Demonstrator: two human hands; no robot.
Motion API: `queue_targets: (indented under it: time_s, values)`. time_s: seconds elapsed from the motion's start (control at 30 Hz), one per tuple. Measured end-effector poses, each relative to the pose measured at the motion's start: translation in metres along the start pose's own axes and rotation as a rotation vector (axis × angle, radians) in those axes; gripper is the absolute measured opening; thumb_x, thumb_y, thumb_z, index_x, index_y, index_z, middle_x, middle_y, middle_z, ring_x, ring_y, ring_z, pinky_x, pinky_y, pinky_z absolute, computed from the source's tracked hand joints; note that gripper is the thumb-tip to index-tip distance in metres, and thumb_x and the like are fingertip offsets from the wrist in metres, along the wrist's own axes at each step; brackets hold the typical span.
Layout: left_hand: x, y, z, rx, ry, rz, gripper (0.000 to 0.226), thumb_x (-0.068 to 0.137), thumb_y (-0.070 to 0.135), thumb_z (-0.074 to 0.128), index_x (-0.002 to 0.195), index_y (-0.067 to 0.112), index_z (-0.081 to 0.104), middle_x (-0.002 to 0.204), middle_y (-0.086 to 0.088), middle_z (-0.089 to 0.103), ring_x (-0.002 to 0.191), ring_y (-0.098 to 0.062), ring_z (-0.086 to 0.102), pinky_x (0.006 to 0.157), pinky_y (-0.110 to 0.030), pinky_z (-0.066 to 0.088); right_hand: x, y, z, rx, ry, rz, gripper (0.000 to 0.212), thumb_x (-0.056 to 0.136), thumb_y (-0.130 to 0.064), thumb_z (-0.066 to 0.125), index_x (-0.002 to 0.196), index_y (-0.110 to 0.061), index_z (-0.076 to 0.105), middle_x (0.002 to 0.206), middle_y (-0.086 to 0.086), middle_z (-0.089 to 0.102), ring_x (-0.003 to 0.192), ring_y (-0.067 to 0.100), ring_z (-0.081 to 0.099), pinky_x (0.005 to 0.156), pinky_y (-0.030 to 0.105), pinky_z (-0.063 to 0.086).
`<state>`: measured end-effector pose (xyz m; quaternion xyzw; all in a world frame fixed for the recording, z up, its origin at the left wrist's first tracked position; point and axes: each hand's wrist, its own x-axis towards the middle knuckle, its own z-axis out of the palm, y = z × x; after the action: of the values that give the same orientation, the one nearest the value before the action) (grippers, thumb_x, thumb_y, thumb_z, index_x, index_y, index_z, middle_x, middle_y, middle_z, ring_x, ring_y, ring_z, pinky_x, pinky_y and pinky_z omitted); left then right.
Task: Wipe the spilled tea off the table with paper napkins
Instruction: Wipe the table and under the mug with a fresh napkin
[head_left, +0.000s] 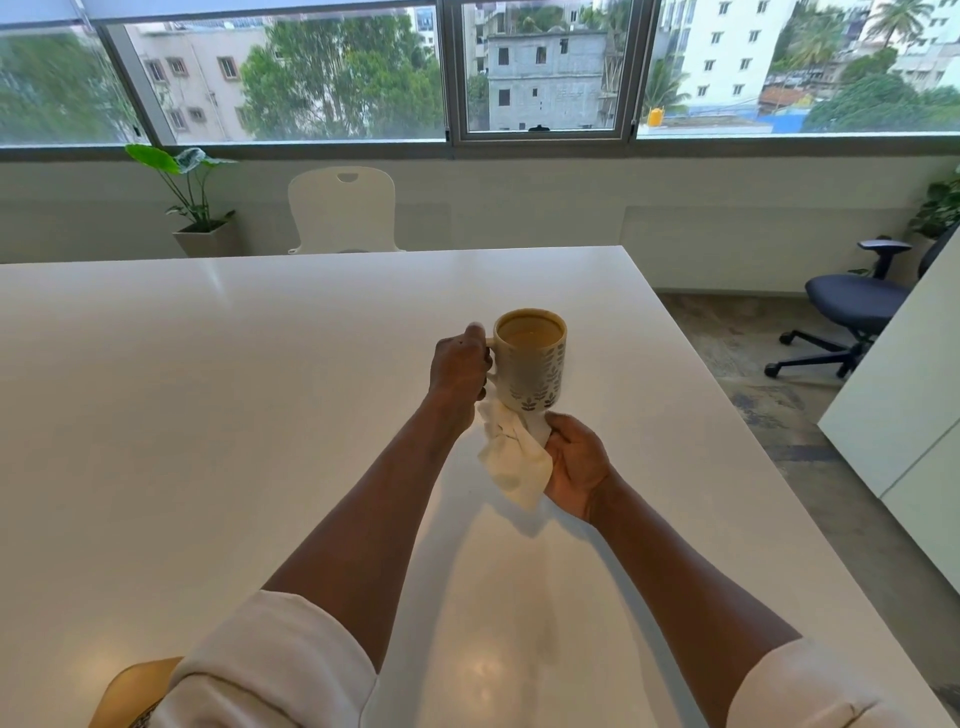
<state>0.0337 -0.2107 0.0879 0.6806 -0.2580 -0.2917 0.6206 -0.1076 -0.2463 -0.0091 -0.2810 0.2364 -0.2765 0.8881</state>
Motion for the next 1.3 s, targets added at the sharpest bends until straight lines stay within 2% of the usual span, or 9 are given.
queue_targets:
  time_s: [0.1,0.27,0.37,0.53,0.77,0.93,1.0,1.17,1.3]
  values:
    - [-0.001,-0.001,-0.006,0.003,0.011,-0.012,0.041,0.099,0.029,0.038,0.063,0.013,0.047,0.061,-0.002,0.046,0.055,-0.015,0.037,0.051,-0.027,0.032,-0.006,-0.003,-0.006,-0.035,-0.016,0.016,0.053,0.088,-0.025,0.047,0.134,0.002,0.053,0.121,0.023,0.064,0.103,0.035,0.065,0.099,0.047,0.048]
    - [-0.004,-0.003,-0.011,0.009,0.017,-0.038,0.04,0.1,0.031,0.037,0.066,0.013,0.048,0.062,-0.002,0.047,0.054,-0.014,0.036,0.05,-0.026,0.032,-0.016,-0.012,-0.006,-0.103,-0.044,-0.002,0.045,0.082,-0.017,0.053,0.124,-0.002,0.059,0.111,0.019,0.07,0.094,0.032,0.069,0.085,0.041,0.057]
    - [-0.007,-0.003,-0.015,-0.009,-0.001,-0.038,0.04,0.099,0.03,0.038,0.064,0.012,0.046,0.059,-0.002,0.045,0.051,-0.014,0.034,0.047,-0.025,0.031,-0.019,-0.017,-0.006,-0.142,-0.035,-0.049,0.04,0.088,-0.011,0.05,0.126,-0.001,0.058,0.114,0.02,0.067,0.095,0.031,0.067,0.086,0.041,0.056]
    - [-0.014,0.0,-0.016,-0.044,-0.022,-0.037,0.037,0.094,0.026,0.04,0.06,0.013,0.044,0.052,0.002,0.043,0.046,-0.013,0.031,0.042,-0.022,0.027,-0.022,-0.026,-0.006,-0.229,-0.011,-0.139,0.029,0.093,-0.005,0.048,0.117,-0.003,0.065,0.107,0.018,0.071,0.087,0.027,0.07,0.073,0.036,0.06]
    - [-0.021,-0.001,-0.017,-0.044,-0.06,-0.038,0.038,0.096,0.028,0.039,0.062,0.013,0.042,0.046,0.006,0.042,0.045,-0.012,0.031,0.044,-0.024,0.028,-0.014,-0.031,-0.001,-0.232,0.069,-0.195,0.032,0.097,-0.004,0.046,0.127,-0.002,0.06,0.12,0.023,0.065,0.1,0.034,0.065,0.086,0.049,0.054]
    - [-0.018,-0.007,-0.028,-0.069,-0.046,-0.035,0.039,0.095,0.027,0.04,0.058,0.014,0.041,0.046,0.005,0.041,0.042,-0.011,0.028,0.043,-0.023,0.025,-0.008,-0.041,-0.003,-0.174,0.192,-0.262,0.033,0.097,-0.001,0.05,0.129,-0.003,0.058,0.116,0.02,0.066,0.099,0.033,0.064,0.094,0.051,0.05]
    - [-0.018,-0.011,-0.032,-0.073,-0.031,-0.042,0.039,0.094,0.026,0.041,0.057,0.015,0.041,0.047,0.005,0.041,0.042,-0.011,0.028,0.043,-0.023,0.024,-0.006,-0.05,-0.003,-0.161,0.257,-0.335,0.033,0.098,0.004,0.046,0.128,-0.004,0.058,0.109,0.018,0.066,0.094,0.03,0.064,0.093,0.047,0.05]
    - [-0.019,-0.019,-0.042,-0.058,-0.022,-0.046,0.041,0.096,0.026,0.04,0.056,0.016,0.04,0.046,0.006,0.04,0.044,-0.011,0.029,0.044,-0.024,0.026,0.002,-0.065,-0.004,-0.257,0.402,-0.457,0.029,0.094,0.01,0.049,0.119,0.001,0.062,0.092,0.011,0.068,0.079,0.021,0.066,0.067,0.025,0.058]
    - [0.003,-0.04,-0.062,-0.049,0.058,-0.075,0.041,0.096,0.027,0.04,0.057,0.015,0.041,0.048,0.005,0.041,0.046,-0.012,0.03,0.046,-0.025,0.026,0.046,-0.055,-0.002,-0.556,0.379,-0.394,0.029,0.091,-0.001,0.061,0.119,0.003,0.066,0.106,0.02,0.068,0.094,0.028,0.064,0.088,0.04,0.054]
